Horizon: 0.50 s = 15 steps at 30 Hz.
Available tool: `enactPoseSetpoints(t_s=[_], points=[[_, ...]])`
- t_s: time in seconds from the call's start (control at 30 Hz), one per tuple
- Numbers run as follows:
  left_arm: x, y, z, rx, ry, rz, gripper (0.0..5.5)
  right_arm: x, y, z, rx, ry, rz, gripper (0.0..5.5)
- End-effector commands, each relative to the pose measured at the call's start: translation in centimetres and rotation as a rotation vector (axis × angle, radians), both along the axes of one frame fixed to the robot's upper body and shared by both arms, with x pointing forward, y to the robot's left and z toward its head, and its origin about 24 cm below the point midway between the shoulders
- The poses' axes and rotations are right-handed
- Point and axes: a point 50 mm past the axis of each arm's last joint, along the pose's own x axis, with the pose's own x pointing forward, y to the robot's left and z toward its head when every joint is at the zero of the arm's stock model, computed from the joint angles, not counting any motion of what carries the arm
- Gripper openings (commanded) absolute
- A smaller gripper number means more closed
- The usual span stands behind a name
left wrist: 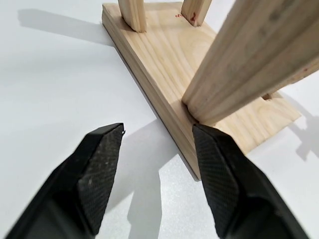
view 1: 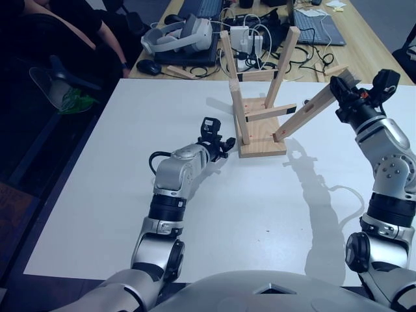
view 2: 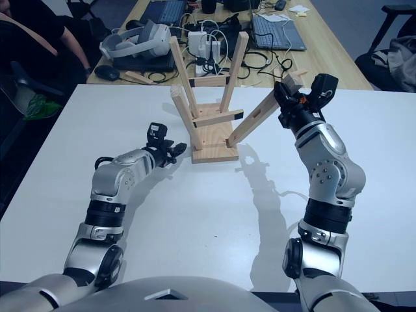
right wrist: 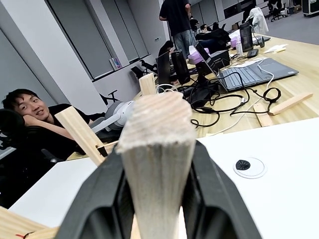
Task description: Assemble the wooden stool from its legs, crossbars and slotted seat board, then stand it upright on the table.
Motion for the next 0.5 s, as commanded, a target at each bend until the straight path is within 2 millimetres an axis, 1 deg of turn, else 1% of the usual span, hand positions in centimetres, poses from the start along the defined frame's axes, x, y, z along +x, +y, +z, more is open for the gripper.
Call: enactPoseSetpoints(t_s=[0.03, 0.13, 0.23, 0.3, 0.5], points=[[0.2, 0.3, 0.0, 0.005, -0.004, 0.029, 2.55, -0.8, -0.1, -1.6, -0.018, 0.079, 0.0, 1.0], [0.3, 0.4, 0.0, 0.002, -0.003, 0.039, 2.55, -0.8, -0.3, -1.8, 0.01, 0.106, -0.028, 1.0], [0.3, 0.4, 0.0, -0.004, -0.008, 0.046, 2.55, -0.6, -0.9, -2.3, 0.076, 0.168, -0.065, 1.0], [0.4, 0.3, 0.0, -0.009, -0.013, 0.045, 2.55, -0.6, -1.1, -2.3, 0.111, 0.167, -0.069, 1.0], [0.6, 0.2, 0.1, -0.024, -0.029, 0.051, 2.55, -0.8, 0.1, -2.0, 0.042, 0.134, 0.022, 1.0]])
